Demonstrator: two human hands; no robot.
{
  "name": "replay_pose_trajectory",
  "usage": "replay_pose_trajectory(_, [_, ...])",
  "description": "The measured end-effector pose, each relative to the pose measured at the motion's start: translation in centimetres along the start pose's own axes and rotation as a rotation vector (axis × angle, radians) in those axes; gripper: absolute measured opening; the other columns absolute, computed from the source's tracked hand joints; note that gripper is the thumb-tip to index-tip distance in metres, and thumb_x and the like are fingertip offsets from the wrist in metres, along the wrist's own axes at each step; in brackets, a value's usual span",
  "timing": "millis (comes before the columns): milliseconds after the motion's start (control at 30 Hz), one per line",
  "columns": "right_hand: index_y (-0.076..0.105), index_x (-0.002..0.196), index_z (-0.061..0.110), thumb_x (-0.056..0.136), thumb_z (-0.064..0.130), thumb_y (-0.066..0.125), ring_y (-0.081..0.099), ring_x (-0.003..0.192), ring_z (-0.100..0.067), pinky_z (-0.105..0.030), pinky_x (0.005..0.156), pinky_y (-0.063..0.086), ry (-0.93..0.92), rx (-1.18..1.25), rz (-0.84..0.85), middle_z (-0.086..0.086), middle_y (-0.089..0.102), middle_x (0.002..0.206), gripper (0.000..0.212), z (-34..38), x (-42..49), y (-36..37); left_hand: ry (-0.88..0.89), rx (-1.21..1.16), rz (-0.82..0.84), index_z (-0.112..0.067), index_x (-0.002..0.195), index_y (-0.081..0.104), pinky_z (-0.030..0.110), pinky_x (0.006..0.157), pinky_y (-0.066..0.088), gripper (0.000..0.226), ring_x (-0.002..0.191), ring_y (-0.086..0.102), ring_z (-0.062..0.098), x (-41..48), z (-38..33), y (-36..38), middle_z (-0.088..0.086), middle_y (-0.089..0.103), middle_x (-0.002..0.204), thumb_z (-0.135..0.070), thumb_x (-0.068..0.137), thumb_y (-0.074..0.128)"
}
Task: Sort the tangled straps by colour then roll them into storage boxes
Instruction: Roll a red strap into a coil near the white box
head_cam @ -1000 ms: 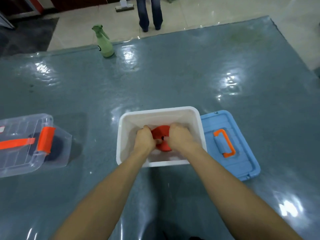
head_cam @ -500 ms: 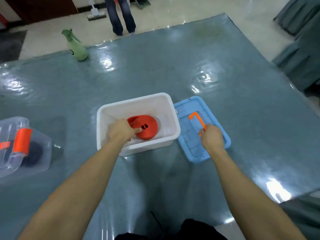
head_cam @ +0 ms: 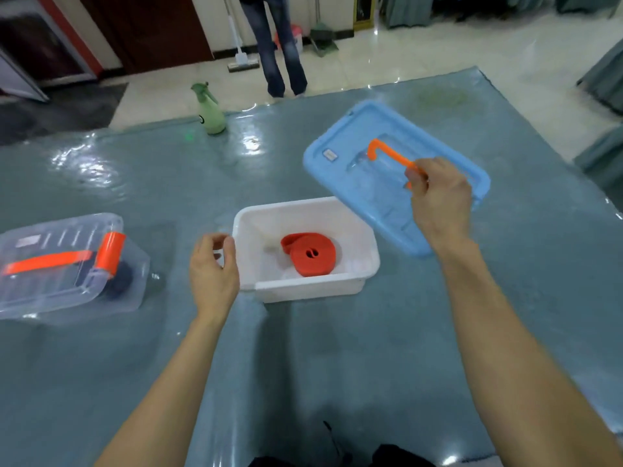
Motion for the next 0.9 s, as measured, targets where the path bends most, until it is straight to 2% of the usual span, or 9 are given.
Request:
replay_pose_trajectory(67, [0.078, 0.101, 0.008, 0.105, 0.019, 0.065, 0.067, 0.094, -0.04, -0.047, 0.081, 0.044, -0.104, 0.034, 0.157, -0.017, 0.071, 0.098, 0.018, 3.7, 0.3, 3.1, -0.114, -0.088, -0.044, -0.015, 0.113, 0.069, 0.025, 0.08, 0.054, 0.016, 0.092, 0.066, 0.018, -0.5, 1.7, -0.9, -0.001, 0.072, 0.106, -0.027, 0.112, 0.058])
replay_pose_trajectory(167, [0.078, 0.104, 0.011, 0.105, 0.02, 0.067, 0.066, 0.095, -0.038, -0.046, 0.085, 0.048, -0.227, 0.113, 0.41, -0.012, 0.07, 0.098, 0.015, 8.2, -1.3, 8.0, -0.245, -0.224, -0.07, -0.012, 0.111, 0.068, 0.05, 0.097, 0.057, 0.023, 0.1, 0.069, 0.03, -1.0, 3.5, -1.3, 0.006, 0.073, 0.107, -0.027, 0.116, 0.052])
replay_pose_trajectory(233, [0.078, 0.106, 0.011, 0.105, 0.02, 0.066, 0.066, 0.099, -0.035, -0.048, 0.089, 0.05, -0.259, 0.147, 0.55, -0.01, 0.071, 0.1, 0.015, 9.6, -2.8, 10.6, -0.304, -0.286, -0.041, -0.015, 0.112, 0.067, 0.057, 0.102, 0.056, 0.024, 0.11, 0.071, 0.036, -1.4, 4.2, -0.9, 0.008, 0.074, 0.11, -0.029, 0.118, 0.048])
replay_pose_trajectory(333, [0.078, 0.109, 0.014, 0.107, 0.023, 0.064, 0.065, 0.1, -0.031, -0.049, 0.091, 0.052, -0.26, 0.137, 0.655, -0.007, 0.07, 0.101, 0.017, 10.0, -4.7, 12.9, -0.357, -0.279, 0.034, -0.017, 0.13, 0.067, 0.039, 0.109, 0.051, 0.03, 0.111, 0.066, 0.015, -2.1, 4.4, 0.3, 0.002, 0.072, 0.126, -0.036, 0.117, 0.048])
replay_pose_trajectory(400, [0.078, 0.107, 0.014, 0.107, 0.023, 0.063, 0.065, 0.097, -0.031, -0.048, 0.089, 0.051, -0.24, 0.14, 0.66, -0.006, 0.068, 0.099, 0.017, 9.7, -5.1, 13.4, -0.323, -0.235, 0.102, -0.018, 0.148, 0.06, 0.023, 0.107, 0.044, 0.038, 0.116, 0.058, -0.002, -2.4, 3.9, 1.3, -0.003, 0.067, 0.14, -0.036, 0.117, 0.049])
replay_pose_trajectory(433, [0.078, 0.106, 0.015, 0.108, 0.023, 0.063, 0.064, 0.095, -0.03, -0.048, 0.088, 0.051, -0.231, 0.142, 0.655, -0.006, 0.067, 0.098, 0.017, 9.6, -5.1, 13.4, -0.296, -0.212, 0.136, -0.018, 0.155, 0.055, 0.02, 0.107, 0.041, 0.041, 0.123, 0.056, -0.001, -2.5, 3.6, 1.8, -0.005, 0.063, 0.147, -0.033, 0.117, 0.05])
replay_pose_trajectory(600, [0.078, 0.106, 0.017, 0.108, 0.026, 0.063, 0.064, 0.096, -0.03, -0.047, 0.087, 0.051, -0.236, 0.077, 0.65, -0.005, 0.067, 0.098, 0.018, 8.4, -5.4, 12.9, -0.259, -0.172, 0.182, -0.015, 0.165, 0.042, 0.034, 0.123, 0.038, 0.05, 0.147, 0.051, 0.021, -3.4, 2.7, 3.5, 0.002, 0.051, 0.164, -0.017, 0.115, 0.046])
replay_pose_trajectory(700, [0.079, 0.112, 0.016, 0.109, 0.025, 0.062, 0.063, 0.101, -0.032, -0.047, 0.087, 0.05, -0.249, 0.054, 0.623, -0.008, 0.066, 0.102, 0.019, 7.8, -6.3, 12.4, -0.26, -0.163, 0.164, -0.014, 0.165, 0.042, 0.046, 0.127, 0.038, 0.051, 0.15, 0.05, 0.026, -3.7, 2.6, 3.7, 0.004, 0.05, 0.166, -0.014, 0.114, 0.045])
replay_pose_trajectory(900, [0.07, 0.141, 0.016, 0.11, 0.036, 0.061, 0.061, 0.125, -0.034, -0.048, 0.105, 0.045, -0.372, -0.089, 0.479, -0.006, 0.073, 0.129, 0.038, 8.8, -10.0, 11.4, -0.256, -0.162, 0.148, -0.016, 0.166, 0.041, 0.044, 0.128, 0.037, 0.051, 0.151, 0.049, 0.024, -4.0, 2.6, 3.5, 0.002, 0.049, 0.167, -0.015, 0.115, 0.043])
Point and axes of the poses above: each hand's wrist, its own x-axis towards the middle knuckle, its own y-axis out of the palm, z = x × y, the point moved 7 cm from there along x, towards the middle knuckle
